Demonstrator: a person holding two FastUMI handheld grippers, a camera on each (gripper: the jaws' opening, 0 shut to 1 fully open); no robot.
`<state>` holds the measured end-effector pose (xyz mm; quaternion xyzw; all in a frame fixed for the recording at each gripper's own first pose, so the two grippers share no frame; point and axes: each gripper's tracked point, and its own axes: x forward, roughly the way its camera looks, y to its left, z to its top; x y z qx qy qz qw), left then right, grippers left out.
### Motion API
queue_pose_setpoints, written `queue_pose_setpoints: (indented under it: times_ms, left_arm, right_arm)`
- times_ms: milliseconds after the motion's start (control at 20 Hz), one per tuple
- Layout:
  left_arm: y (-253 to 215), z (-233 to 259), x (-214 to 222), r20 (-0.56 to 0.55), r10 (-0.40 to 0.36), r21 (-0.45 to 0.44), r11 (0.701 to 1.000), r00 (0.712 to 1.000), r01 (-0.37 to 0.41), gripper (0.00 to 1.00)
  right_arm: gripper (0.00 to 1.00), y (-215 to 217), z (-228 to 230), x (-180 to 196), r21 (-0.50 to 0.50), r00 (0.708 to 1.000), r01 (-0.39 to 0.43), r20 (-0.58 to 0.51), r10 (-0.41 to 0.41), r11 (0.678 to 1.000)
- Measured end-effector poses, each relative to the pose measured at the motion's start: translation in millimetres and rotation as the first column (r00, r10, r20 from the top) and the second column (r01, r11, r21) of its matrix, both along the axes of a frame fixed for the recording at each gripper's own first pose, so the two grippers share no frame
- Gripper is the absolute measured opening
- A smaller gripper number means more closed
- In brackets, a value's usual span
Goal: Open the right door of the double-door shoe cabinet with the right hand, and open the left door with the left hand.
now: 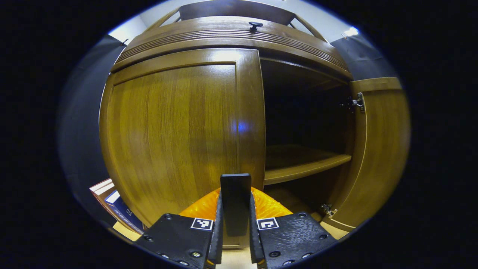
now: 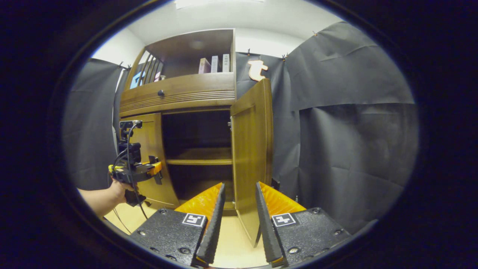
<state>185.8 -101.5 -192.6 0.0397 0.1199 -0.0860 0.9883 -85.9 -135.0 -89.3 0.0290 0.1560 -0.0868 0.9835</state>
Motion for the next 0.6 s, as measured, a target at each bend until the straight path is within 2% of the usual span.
queue_pose_setpoints:
  times_ms: [100, 150, 200, 250, 400, 500, 550, 600]
  left_arm:
    - [1, 1, -6, -0.007, 0.004, -0.014, 1.0, 1.0, -0.004, 0.28]
    - [2, 0, -11, -0.011, 0.006, -0.019, 1.0, 1.0, -0.007, 0.37]
    - [3, 1, -15, -0.012, 0.009, -0.022, 1.0, 1.0, -0.009, 0.37]
    - [4, 1, -20, -0.016, 0.011, -0.02, 1.0, 1.0, -0.011, 0.29]
    - [9, 2, -33, -0.023, 0.021, -0.016, 1.0, 1.0, -0.021, 0.28]
    - [12, 4, -43, -0.031, 0.025, -0.026, 0.999, 0.999, -0.026, 0.29]
    - [14, 4, -48, -0.035, 0.027, -0.029, 0.999, 0.999, -0.028, 0.36]
    - [16, 5, -52, -0.037, 0.028, -0.029, 0.999, 0.999, -0.029, 0.36]
  right_arm:
    - [0.53, 4, -1, 3, 0.005, 1.0, -0.011, 0.0, 0.011, 1.0]
    - [0.53, 7, -1, 5, 0.007, 1.0, -0.018, 0.002, 0.017, 1.0]
    - [0.53, 9, -1, 7, 0.007, 1.0, -0.025, 0.004, 0.025, 1.0]
    - [0.53, 12, -1, 7, 0.008, 0.999, -0.035, 0.006, 0.035, 0.999]
    - [0.53, 19, -3, 11, 0.011, 0.998, -0.059, 0.005, 0.058, 0.998]
    - [0.52, 25, -2, 13, 0.014, 0.997, -0.081, 0.006, 0.08, 0.997]
    - [0.52, 28, -3, 14, 0.014, 0.996, -0.09, 0.006, 0.09, 0.996]
    - [0.53, 31, -2, 14, 0.014, 0.995, -0.101, 0.008, 0.101, 0.995]
